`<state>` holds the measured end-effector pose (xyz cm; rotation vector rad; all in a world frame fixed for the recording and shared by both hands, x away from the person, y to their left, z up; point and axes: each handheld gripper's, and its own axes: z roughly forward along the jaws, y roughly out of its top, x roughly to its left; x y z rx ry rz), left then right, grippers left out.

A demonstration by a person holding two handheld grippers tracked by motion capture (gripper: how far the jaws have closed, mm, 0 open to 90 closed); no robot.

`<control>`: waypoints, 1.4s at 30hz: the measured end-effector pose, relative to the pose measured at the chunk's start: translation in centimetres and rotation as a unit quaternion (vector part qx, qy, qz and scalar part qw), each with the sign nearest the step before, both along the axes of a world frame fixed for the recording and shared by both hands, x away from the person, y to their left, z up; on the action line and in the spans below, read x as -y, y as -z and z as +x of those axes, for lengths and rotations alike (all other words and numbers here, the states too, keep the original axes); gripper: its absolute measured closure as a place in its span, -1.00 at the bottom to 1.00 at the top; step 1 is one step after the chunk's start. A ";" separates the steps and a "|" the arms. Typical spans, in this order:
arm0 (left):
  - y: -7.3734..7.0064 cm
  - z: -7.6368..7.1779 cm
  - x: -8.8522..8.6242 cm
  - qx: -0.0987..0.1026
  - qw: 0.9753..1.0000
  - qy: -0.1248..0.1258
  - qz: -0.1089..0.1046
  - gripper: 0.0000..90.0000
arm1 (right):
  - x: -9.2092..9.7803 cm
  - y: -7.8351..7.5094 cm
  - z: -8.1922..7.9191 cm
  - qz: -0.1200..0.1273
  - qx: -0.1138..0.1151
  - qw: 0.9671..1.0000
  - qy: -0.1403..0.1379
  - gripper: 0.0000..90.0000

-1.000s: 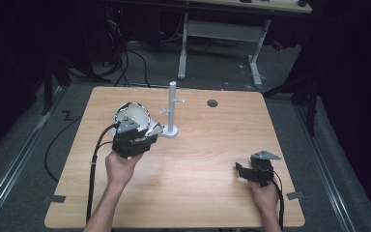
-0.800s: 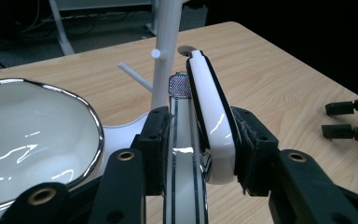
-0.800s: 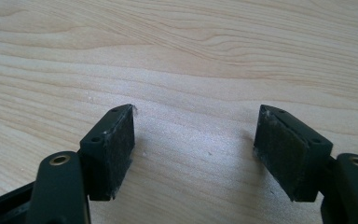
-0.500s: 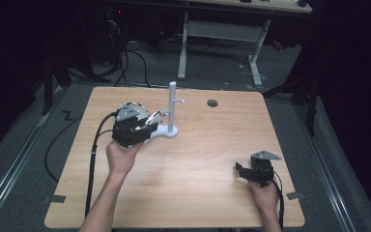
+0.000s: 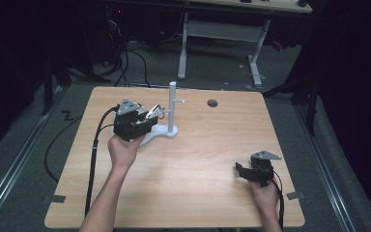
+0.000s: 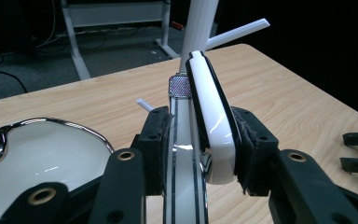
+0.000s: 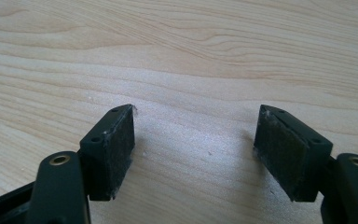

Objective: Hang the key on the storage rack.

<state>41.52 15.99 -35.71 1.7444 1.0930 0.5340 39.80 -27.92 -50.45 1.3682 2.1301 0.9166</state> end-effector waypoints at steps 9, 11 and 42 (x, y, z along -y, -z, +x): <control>0.3 0.4 0.0 0.001 1.000 -0.010 0.010 0.34 | 0.0 0.0 0.0 0.000 0.000 1.000 0.000 -0.36; 0.5 0.6 -0.2 -0.002 1.000 -0.015 0.014 0.34 | 0.0 0.0 0.0 0.000 0.000 1.000 0.000 -0.36; 2.7 -0.3 -0.4 -0.014 1.000 -0.018 0.013 0.34 | 0.0 0.0 0.0 -0.001 0.000 1.000 0.000 -0.36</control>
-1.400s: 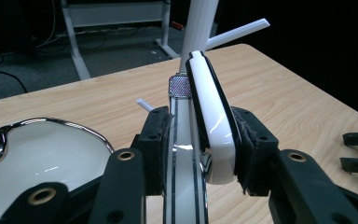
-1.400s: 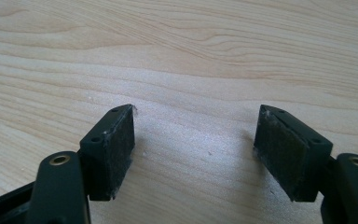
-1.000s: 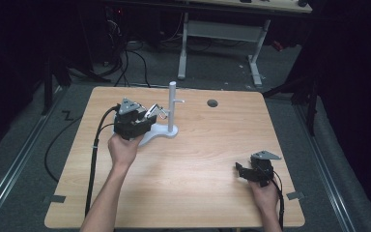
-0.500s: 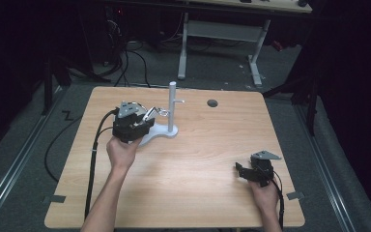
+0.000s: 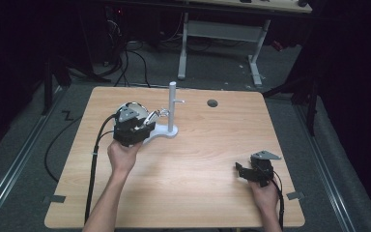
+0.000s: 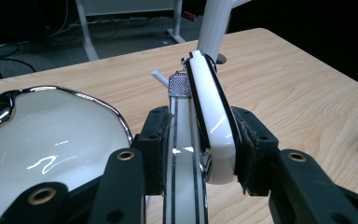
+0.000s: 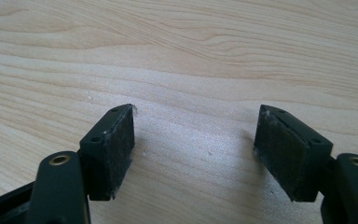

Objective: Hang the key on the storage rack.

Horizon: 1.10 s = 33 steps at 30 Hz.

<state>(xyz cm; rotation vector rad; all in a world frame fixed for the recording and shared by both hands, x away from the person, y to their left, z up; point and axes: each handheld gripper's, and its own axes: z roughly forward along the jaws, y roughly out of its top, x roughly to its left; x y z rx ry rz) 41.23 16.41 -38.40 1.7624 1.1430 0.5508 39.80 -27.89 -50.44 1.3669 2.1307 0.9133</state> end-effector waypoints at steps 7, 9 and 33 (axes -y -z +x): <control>0.7 0.0 0.3 -0.008 1.000 0.002 0.004 0.34 | 0.0 0.0 0.0 0.000 0.000 1.000 0.000 -0.36; 0.8 0.1 0.5 -0.009 1.000 0.003 0.004 0.34 | 0.0 0.0 0.0 0.000 0.000 1.000 0.000 -0.36; 2.7 1.3 2.6 -0.034 0.999 0.018 0.020 0.33 | 0.0 0.0 0.0 0.001 0.000 1.000 0.000 -0.36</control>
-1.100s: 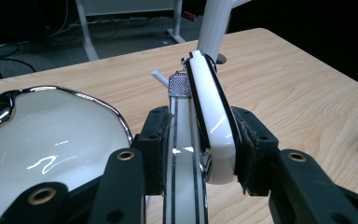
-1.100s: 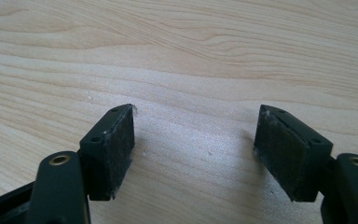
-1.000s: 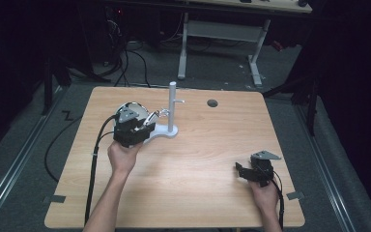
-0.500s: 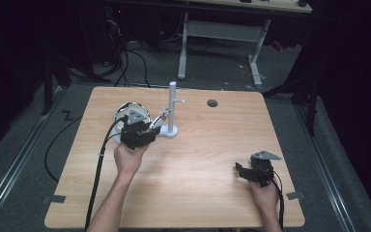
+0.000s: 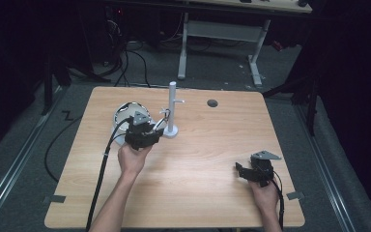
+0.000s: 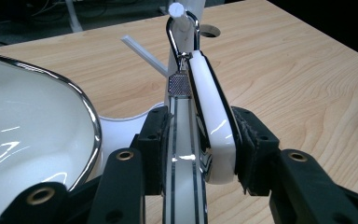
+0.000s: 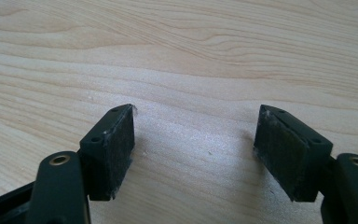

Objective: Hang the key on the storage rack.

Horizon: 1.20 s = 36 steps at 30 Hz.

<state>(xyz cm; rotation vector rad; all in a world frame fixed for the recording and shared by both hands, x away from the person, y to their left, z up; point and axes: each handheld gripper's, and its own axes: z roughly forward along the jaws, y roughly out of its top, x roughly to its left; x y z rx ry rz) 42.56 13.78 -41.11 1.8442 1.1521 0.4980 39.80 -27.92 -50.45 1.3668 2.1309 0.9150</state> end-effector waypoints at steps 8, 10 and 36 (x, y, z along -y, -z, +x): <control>0.5 0.3 0.3 -0.008 1.000 0.001 0.002 0.32 | 0.0 0.0 0.0 0.000 0.000 1.000 0.000 -0.36; 0.7 0.4 0.4 -0.011 1.000 0.001 0.006 0.32 | 0.0 0.0 0.0 0.000 0.000 1.000 0.000 -0.36; 3.2 1.1 0.9 -0.060 0.998 0.000 0.028 0.30 | 0.0 0.0 0.0 0.000 0.000 1.000 0.000 -0.36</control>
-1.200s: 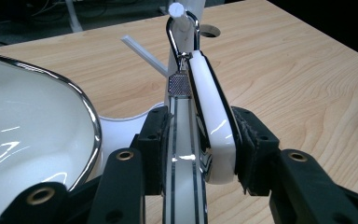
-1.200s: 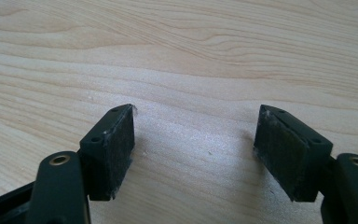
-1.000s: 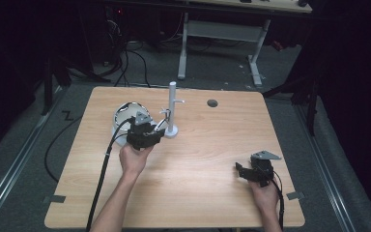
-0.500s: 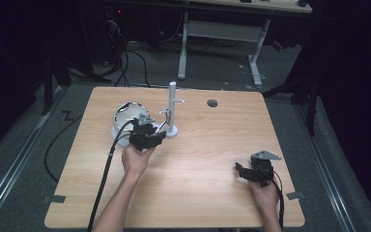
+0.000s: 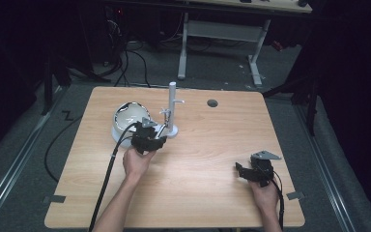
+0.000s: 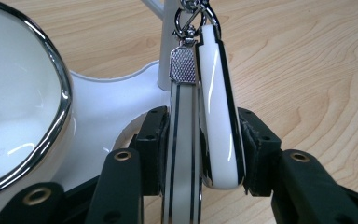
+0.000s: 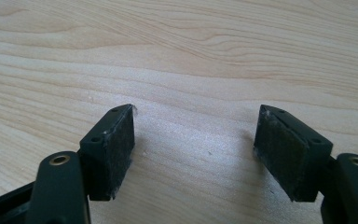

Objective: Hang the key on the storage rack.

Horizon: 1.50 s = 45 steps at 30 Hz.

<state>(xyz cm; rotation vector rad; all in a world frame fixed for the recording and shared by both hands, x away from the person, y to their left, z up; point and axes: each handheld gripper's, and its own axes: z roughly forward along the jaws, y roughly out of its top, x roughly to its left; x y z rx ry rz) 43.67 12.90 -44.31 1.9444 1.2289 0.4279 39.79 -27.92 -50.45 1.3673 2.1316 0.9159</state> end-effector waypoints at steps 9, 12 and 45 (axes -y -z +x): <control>0.2 -0.1 0.0 0.002 1.000 -0.001 0.003 0.30 | 0.0 0.0 0.0 0.000 0.000 1.000 0.000 -0.36; 0.1 -0.1 -0.2 0.002 1.000 -0.003 -0.001 0.29 | 0.0 0.0 0.0 -0.001 0.000 1.000 0.000 -0.36; -2.5 -4.6 -3.0 0.058 0.998 -0.020 -0.031 0.00 | 0.0 0.0 0.0 -0.002 0.000 1.000 0.000 -0.36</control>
